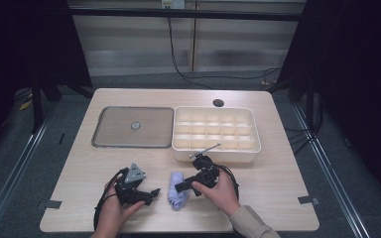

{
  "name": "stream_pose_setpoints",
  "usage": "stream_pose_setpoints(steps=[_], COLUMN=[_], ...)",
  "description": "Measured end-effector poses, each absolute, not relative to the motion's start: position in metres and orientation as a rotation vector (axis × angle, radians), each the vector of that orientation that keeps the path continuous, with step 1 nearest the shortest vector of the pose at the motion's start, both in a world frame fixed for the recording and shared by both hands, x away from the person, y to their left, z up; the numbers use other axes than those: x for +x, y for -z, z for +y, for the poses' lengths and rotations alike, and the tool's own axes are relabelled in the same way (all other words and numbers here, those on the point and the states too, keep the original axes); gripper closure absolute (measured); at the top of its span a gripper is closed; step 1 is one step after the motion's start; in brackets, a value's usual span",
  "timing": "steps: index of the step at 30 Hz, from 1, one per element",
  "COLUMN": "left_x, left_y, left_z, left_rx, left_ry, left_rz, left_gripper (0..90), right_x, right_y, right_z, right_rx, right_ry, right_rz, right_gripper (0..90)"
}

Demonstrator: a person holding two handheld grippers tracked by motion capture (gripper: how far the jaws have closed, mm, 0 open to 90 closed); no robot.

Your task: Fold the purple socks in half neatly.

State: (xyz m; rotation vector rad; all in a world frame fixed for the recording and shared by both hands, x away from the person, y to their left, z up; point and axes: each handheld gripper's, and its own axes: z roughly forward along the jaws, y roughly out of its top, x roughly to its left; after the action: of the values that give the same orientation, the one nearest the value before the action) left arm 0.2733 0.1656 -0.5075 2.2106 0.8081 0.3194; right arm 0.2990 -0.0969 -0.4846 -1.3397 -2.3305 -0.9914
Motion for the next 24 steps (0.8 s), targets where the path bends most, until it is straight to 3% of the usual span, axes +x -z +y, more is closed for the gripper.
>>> stream_pose_setpoints(steps=[16,24], left_x=[0.2733,0.2733], left_y=[0.5075,0.5075], left_z=[0.1656,0.1656], left_rx=[2.211,2.21], left_ry=[-0.32,-0.32], left_rz=[0.807,0.808], left_gripper=[18.2,18.2], right_x=[0.302,0.3052], right_y=[0.4914,0.4923], right_z=[-0.0938,-0.0944], right_rx=[-1.356,-1.377], right_ry=[0.99,1.011], right_rz=[-2.306,-2.272], right_gripper=[53.7,69.1])
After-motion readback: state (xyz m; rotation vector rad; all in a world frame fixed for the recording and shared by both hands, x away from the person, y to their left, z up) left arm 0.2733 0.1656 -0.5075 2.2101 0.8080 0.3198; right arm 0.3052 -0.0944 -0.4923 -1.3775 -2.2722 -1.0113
